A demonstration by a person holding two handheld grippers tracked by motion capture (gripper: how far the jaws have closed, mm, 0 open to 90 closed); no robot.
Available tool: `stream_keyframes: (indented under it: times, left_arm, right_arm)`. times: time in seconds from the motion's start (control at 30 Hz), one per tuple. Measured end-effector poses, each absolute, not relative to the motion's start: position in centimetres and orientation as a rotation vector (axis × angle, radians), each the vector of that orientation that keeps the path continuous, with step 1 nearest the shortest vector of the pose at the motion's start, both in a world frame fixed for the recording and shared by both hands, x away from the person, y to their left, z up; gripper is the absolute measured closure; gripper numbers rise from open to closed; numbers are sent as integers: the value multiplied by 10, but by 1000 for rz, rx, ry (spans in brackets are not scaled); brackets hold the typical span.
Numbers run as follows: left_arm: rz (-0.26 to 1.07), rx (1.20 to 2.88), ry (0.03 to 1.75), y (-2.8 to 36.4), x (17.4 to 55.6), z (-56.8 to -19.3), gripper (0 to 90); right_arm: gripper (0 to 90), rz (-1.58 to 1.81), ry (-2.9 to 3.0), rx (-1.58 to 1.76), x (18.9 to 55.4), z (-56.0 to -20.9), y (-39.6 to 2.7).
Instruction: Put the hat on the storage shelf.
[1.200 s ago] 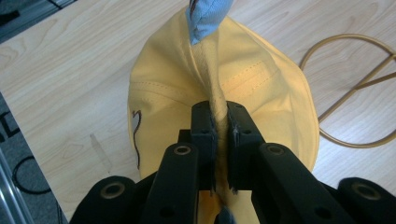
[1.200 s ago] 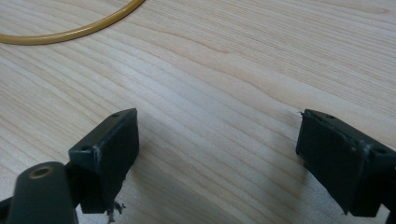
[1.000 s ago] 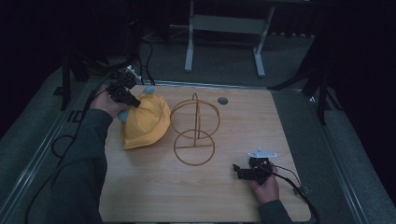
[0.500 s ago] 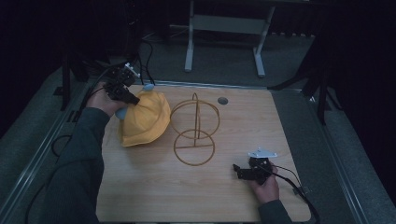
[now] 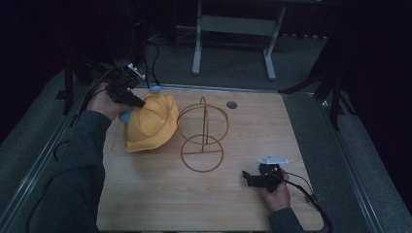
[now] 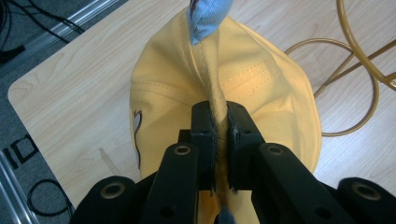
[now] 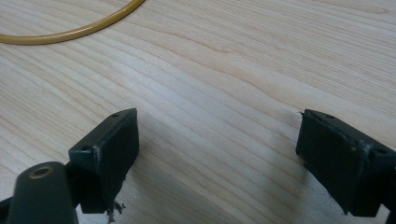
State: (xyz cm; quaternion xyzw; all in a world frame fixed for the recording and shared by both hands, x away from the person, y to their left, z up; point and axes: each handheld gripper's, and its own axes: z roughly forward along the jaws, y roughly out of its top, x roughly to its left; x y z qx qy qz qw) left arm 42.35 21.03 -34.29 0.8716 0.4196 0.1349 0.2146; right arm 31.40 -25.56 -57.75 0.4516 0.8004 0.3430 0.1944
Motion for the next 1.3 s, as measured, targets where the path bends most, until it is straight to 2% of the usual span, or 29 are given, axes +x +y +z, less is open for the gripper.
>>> stream_keyframes:
  times: [1.3]
  left_arm:
    - [415, 2417, 1038, 219, 402, -316, 832]
  right_arm:
    - [131, 961, 2245, 1266, 314, -577, -256]
